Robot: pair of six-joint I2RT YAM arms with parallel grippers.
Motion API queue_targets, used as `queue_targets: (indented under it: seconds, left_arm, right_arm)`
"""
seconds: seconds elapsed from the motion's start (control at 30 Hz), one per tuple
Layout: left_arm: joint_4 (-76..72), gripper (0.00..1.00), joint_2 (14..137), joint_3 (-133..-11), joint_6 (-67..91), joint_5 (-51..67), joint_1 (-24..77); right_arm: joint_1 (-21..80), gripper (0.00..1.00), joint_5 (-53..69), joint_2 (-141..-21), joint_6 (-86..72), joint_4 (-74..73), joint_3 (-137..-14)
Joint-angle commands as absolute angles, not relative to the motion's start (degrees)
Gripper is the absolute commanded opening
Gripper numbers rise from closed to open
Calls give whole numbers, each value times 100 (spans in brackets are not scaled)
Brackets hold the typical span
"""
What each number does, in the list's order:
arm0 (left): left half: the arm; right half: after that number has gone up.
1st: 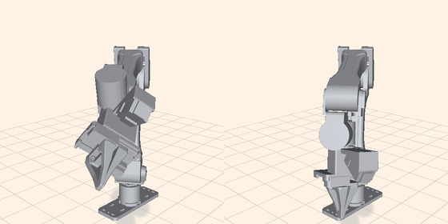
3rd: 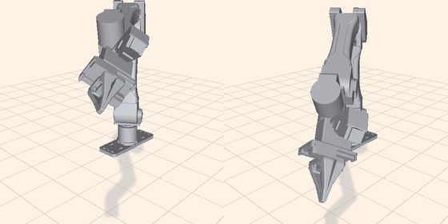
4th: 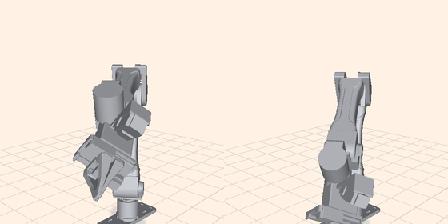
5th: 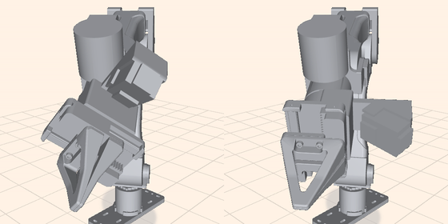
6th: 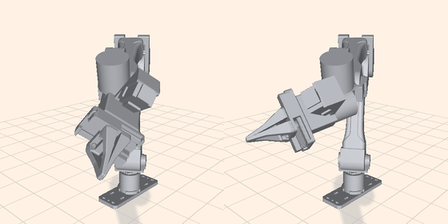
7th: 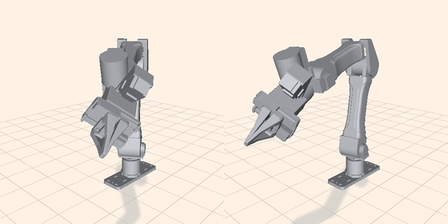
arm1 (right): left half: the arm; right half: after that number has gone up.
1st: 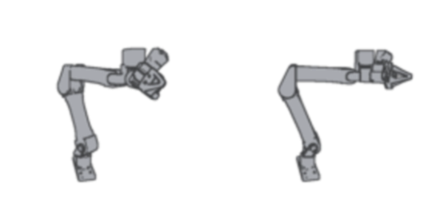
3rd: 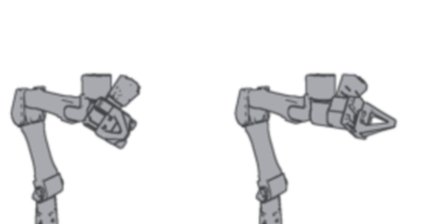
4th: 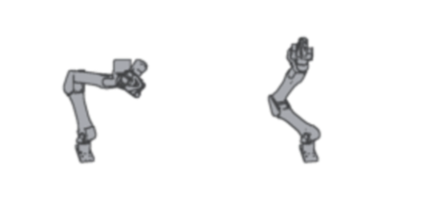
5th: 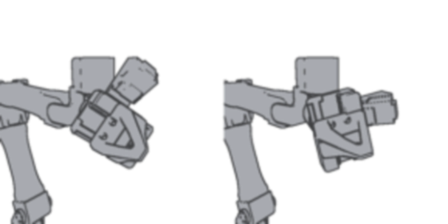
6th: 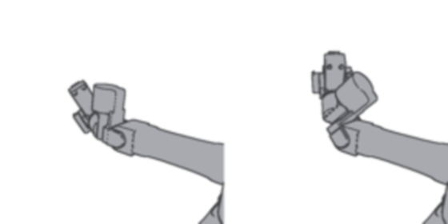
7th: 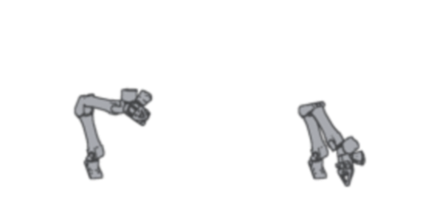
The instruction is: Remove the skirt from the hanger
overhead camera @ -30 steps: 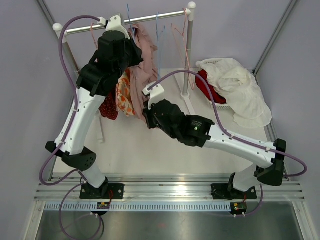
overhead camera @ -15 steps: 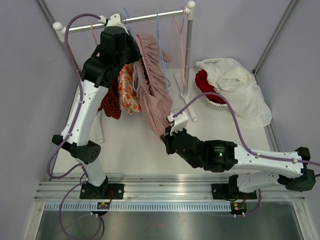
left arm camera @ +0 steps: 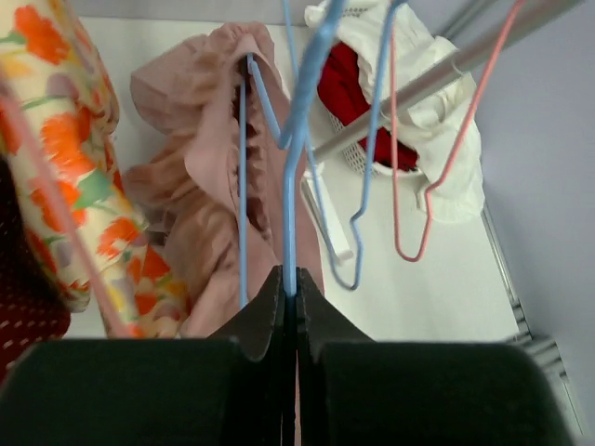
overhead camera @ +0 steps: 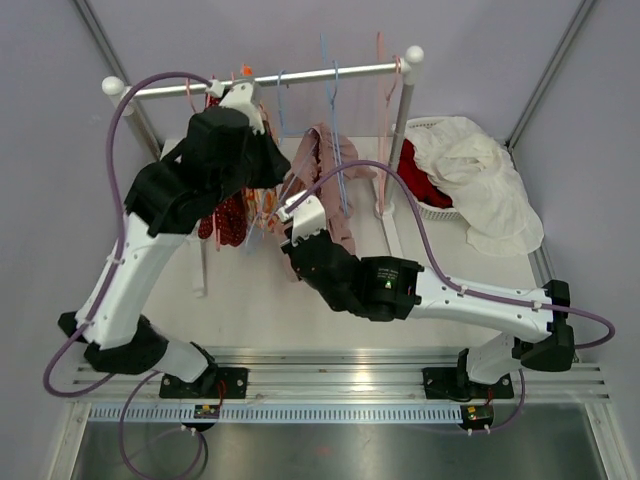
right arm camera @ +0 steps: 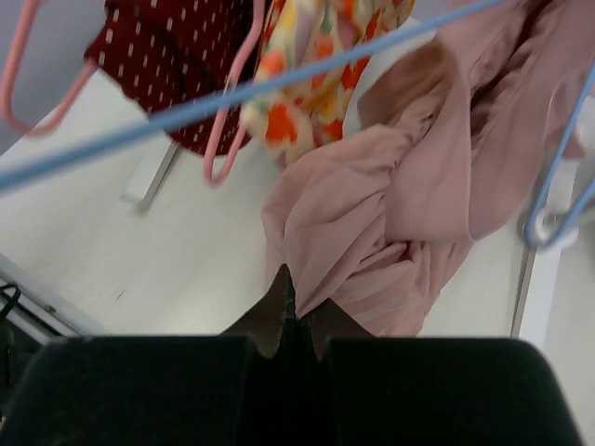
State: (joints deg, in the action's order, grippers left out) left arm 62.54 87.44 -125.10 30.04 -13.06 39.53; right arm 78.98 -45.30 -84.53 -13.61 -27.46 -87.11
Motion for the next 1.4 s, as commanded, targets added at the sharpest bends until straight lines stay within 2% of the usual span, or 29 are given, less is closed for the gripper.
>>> queue_targets:
  seconds: [0.0, 0.2, 0.37, 0.47, 0.53, 0.63, 0.87, 1.2, 1.37]
  left_arm:
    - [7646, 0, 7780, -11657, 3322, -1485, 4201]
    - [7840, 0, 6988, -11179, 3305, -1669, 4271]
    - [7796, 0, 7337, -11513, 3120, -1776, 4271]
    - [7533, 0, 7610, -11523, 3032, -1513, 4271]
    - [7288, 0, 7708, -11487, 2997, -1450, 4271]
    - [6839, 0, 7805, -11549, 2857, -1362, 4271]
    - [6205, 0, 8559, -12180, 2461, -1537, 4193]
    - [5459, 0, 9658, -12997, 2750, -1143, 2814]
    - [5230, 0, 10036, -13341, 2769, -1221, 2462]
  right_arm:
    - [7665, 0, -4438, -8516, -905, -2496, -9202]
    - [7296, 0, -4493, -8043, -1807, -2803, -8360]
    - [7093, 0, -4289, -7507, -1986, -2996, -7989]
    - [7084, 0, -3510, -7401, -1776, -3085, -8069]
    - [7145, 0, -2490, -7296, -1679, -3076, -7911]
    - [7495, 0, -2013, -7172, -1714, -2989, -7429]
    - [7681, 0, -1934, -6970, -2197, -2910, -6680]
    - [7682, 0, -2083, -6943, -2171, -2812, -6434]
    - [7690, 0, -2258, -6900, -2180, -2777, -6223]
